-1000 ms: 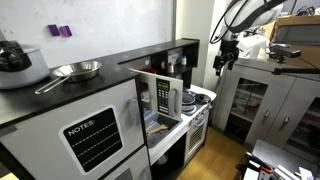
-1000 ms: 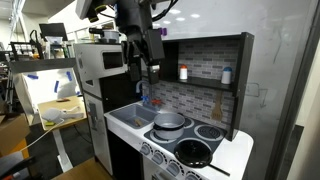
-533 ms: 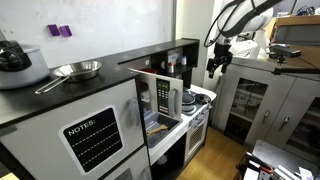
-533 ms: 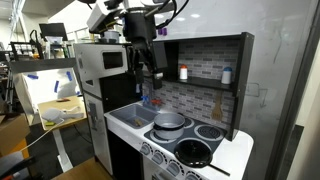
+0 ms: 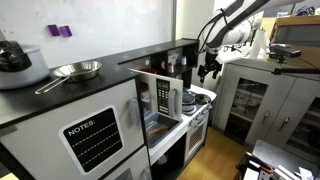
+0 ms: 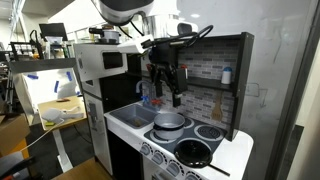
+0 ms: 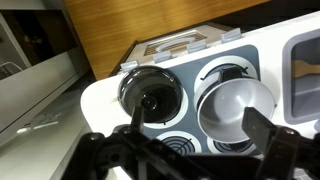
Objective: Cover the grey pot with the black lid on the stove
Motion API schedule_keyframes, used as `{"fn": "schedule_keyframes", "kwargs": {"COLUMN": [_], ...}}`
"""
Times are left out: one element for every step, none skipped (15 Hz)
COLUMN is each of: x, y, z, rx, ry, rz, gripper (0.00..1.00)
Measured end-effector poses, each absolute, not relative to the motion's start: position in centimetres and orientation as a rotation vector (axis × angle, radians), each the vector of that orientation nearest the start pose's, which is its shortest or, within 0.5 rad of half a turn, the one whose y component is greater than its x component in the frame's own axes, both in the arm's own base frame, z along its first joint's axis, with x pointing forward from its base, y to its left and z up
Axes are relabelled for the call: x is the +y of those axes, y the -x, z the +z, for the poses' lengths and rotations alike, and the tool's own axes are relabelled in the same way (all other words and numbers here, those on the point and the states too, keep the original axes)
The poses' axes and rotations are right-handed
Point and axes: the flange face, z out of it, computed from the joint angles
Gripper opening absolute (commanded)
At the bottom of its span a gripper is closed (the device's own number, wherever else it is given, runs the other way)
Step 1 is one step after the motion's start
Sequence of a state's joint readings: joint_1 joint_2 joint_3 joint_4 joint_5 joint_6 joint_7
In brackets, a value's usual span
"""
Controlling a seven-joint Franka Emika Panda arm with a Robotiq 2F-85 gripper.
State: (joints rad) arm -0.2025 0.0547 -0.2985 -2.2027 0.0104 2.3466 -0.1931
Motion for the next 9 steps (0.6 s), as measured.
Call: {"fn": "schedule_keyframes", "kwargs": {"x": [-26.7,-27.4,-28.1,-28.8,-29.6,-30.3,-31.0,-31.6,-32.0], "y": [-48.3,-48.5,-48.7,-48.8,-48.8,-48.9,-49.0,-49.1,-49.2], "z": [36.2,35.7,35.2,34.6,34.1,33.5,33.0,32.7,32.5], "rx": [0.509,0.521,0.535,0.548,0.56,0.574,0.589,0.605,0.614], "ry": [3.137,3.135,3.134,3.131,3.13,3.129,3.13,3.131,3.133], "rz": [-0.13,-0.123,-0.117,-0.111,-0.105,-0.097,-0.086,-0.079,-0.078], "gripper": [1.0,1.0,1.0,1.0,1.0,1.0,1.0,1.0,1.0]}}
